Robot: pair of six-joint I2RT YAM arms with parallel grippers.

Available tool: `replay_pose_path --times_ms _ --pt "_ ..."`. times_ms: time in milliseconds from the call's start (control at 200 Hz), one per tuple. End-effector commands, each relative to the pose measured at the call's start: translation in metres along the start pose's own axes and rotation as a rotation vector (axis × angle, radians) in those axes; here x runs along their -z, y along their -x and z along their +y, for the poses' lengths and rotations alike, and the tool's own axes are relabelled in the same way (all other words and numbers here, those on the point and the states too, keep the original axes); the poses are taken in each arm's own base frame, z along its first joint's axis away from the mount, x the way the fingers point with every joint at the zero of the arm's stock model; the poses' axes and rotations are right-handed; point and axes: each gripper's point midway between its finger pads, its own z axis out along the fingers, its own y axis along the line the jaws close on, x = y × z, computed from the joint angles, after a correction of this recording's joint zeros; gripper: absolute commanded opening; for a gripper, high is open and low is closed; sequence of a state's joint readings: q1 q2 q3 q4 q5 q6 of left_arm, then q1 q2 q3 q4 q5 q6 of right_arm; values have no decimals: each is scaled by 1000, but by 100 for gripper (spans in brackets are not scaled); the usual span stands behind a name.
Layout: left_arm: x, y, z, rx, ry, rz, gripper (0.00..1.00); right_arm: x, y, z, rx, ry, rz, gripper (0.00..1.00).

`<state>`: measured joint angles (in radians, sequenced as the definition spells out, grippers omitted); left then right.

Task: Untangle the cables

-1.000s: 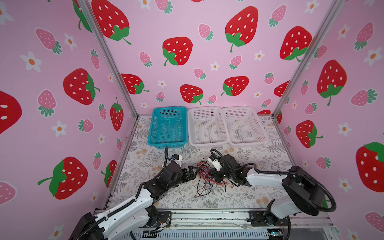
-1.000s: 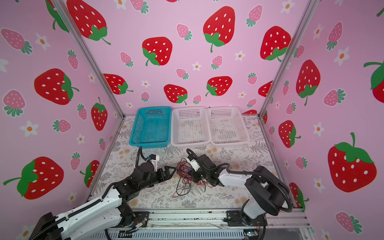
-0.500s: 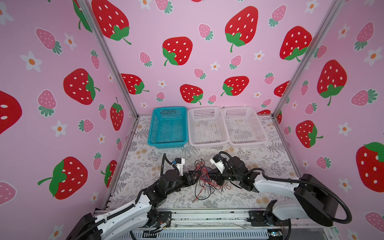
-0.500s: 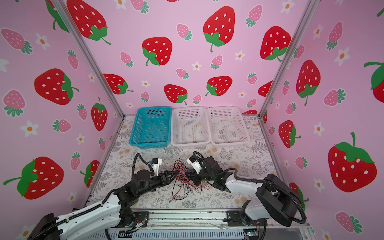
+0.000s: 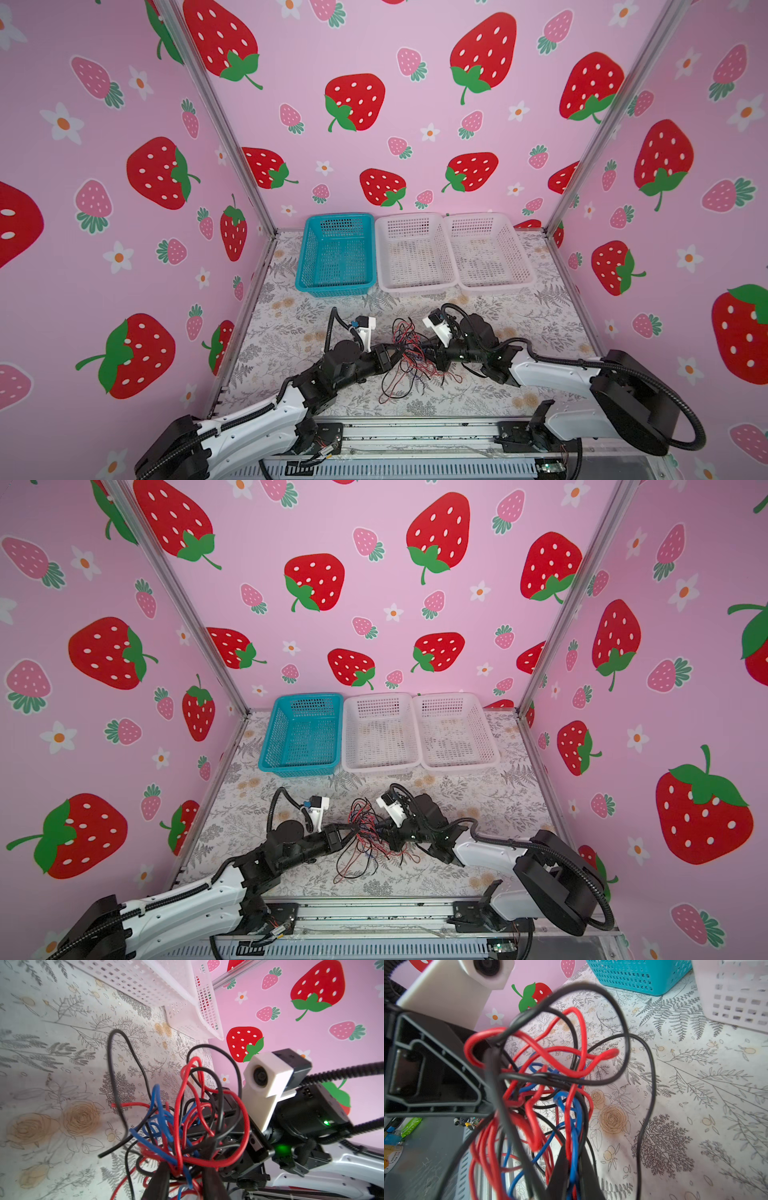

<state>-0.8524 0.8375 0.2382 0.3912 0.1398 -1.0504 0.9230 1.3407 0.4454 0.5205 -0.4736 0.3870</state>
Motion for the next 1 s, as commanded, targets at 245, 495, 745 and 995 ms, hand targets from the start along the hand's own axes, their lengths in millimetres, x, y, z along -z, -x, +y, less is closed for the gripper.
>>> replay_pose_path --times_ms 245,495,745,995 --pt "19 17 -17 -37 21 -61 0 20 35 10 98 -55 -105 34" --pt "23 21 7 -25 191 -64 0 58 60 21 166 -76 -252 59" --pt "14 22 -2 -37 181 -34 0 51 49 51 178 131 -223 53" --pt "7 17 -7 -52 162 7 0 24 37 38 117 113 -131 35"
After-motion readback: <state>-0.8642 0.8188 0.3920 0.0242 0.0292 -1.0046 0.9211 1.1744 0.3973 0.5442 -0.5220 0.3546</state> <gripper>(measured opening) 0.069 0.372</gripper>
